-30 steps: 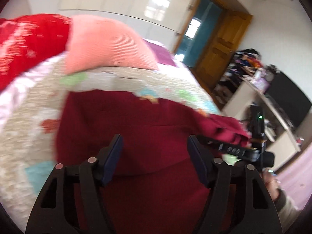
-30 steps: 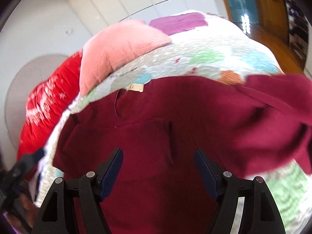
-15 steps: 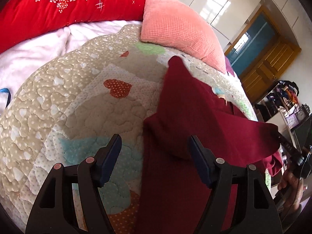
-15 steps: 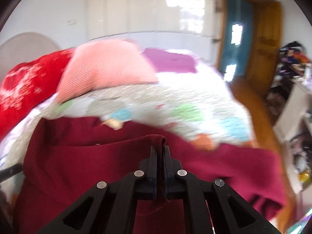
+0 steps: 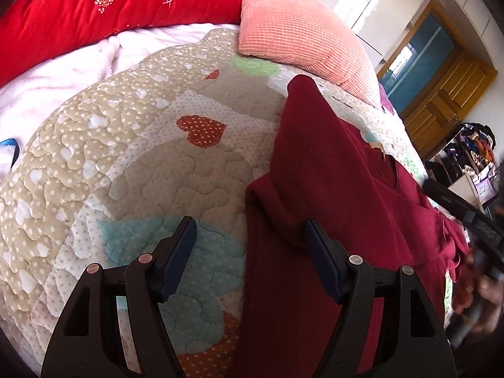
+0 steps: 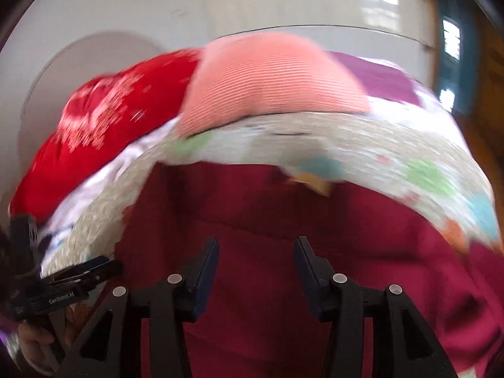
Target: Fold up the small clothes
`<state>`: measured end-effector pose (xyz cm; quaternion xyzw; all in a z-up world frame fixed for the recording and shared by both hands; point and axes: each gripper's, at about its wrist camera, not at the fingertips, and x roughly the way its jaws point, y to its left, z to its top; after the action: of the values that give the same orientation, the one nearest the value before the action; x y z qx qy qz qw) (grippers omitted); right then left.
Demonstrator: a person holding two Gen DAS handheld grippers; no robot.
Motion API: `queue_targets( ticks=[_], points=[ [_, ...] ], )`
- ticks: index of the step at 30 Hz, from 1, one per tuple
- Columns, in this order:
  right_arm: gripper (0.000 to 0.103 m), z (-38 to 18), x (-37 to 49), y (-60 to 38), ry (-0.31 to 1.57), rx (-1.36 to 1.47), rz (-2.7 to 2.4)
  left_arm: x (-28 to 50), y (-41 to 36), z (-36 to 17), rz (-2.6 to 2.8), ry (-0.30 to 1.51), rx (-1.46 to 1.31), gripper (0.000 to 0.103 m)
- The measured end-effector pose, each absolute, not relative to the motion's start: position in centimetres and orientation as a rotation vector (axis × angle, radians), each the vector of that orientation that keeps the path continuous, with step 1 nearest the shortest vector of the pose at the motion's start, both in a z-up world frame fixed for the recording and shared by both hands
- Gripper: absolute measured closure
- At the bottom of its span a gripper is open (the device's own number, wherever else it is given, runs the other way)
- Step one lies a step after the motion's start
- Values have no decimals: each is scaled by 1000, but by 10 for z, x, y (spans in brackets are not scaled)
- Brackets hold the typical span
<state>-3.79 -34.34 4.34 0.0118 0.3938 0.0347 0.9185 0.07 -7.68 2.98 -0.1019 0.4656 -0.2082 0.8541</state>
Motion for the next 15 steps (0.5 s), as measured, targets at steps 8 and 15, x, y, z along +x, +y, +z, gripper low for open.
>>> queue_targets(
  ticks=[8,15],
  points=[
    [61,-7,34,-303,940,-234,195,3,-77,27,-442,978,-205,32],
    [100,12,14,-302,858,-238,139,6,-72,27,-437,973,-244,32]
  ],
)
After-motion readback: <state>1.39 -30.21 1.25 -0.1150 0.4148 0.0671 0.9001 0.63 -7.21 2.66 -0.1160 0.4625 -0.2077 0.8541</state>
